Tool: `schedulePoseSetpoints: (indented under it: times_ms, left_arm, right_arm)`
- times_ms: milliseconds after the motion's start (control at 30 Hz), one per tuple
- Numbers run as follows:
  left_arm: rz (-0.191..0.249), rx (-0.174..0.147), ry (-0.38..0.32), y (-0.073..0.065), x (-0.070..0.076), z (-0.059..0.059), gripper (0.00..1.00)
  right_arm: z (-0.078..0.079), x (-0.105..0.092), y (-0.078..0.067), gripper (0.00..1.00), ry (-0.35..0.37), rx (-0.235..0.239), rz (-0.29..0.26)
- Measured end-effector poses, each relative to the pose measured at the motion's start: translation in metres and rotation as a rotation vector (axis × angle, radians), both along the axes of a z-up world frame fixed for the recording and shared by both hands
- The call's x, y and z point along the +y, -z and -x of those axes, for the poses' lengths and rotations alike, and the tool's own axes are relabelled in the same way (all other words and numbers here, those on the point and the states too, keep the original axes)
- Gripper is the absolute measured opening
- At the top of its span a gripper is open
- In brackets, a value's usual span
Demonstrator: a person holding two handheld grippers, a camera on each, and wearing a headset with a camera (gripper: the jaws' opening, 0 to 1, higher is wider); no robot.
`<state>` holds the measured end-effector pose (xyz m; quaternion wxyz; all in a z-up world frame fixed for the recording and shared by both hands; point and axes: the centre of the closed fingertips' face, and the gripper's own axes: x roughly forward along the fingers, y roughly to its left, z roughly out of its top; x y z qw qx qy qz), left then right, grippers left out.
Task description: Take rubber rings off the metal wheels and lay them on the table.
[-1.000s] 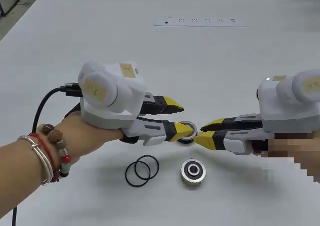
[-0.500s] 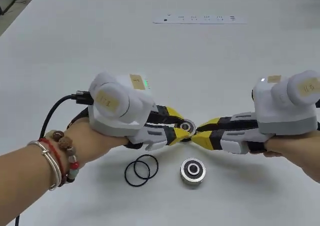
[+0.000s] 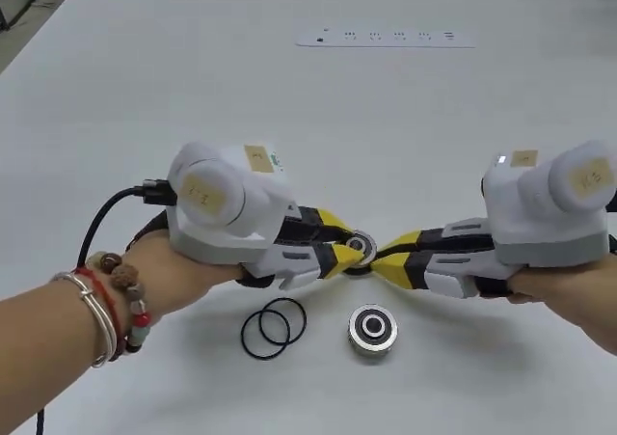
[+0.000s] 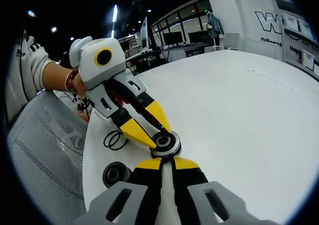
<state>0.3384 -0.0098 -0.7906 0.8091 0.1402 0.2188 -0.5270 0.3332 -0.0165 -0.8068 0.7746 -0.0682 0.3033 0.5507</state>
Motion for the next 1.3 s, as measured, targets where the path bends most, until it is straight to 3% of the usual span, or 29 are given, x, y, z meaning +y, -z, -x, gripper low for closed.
schedulePoseSetpoints:
  times_ms: [300,533,733,1300]
  left_arm:
    - [-0.018,-0.016,0.013,0.0,0.0,0.003,0.14]
    - [-0.031,-0.029,0.023,0.001,-0.001,0.004,0.13]
    - [-0.042,-0.034,0.027,0.001,-0.002,0.006,0.13]
    - [-0.061,-0.052,0.029,0.002,-0.002,0.005,0.13]
  right_arm:
    - [-0.003,-0.004,0.001,0.0,0.027,0.005,0.012]
    - [-0.002,-0.008,-0.004,0.0,0.092,0.11,-0.029]
    - [-0.002,-0.007,-0.011,0.0,0.14,0.168,-0.082]
    - [0.001,0.001,-0.016,0.0,0.154,0.179,-0.095]
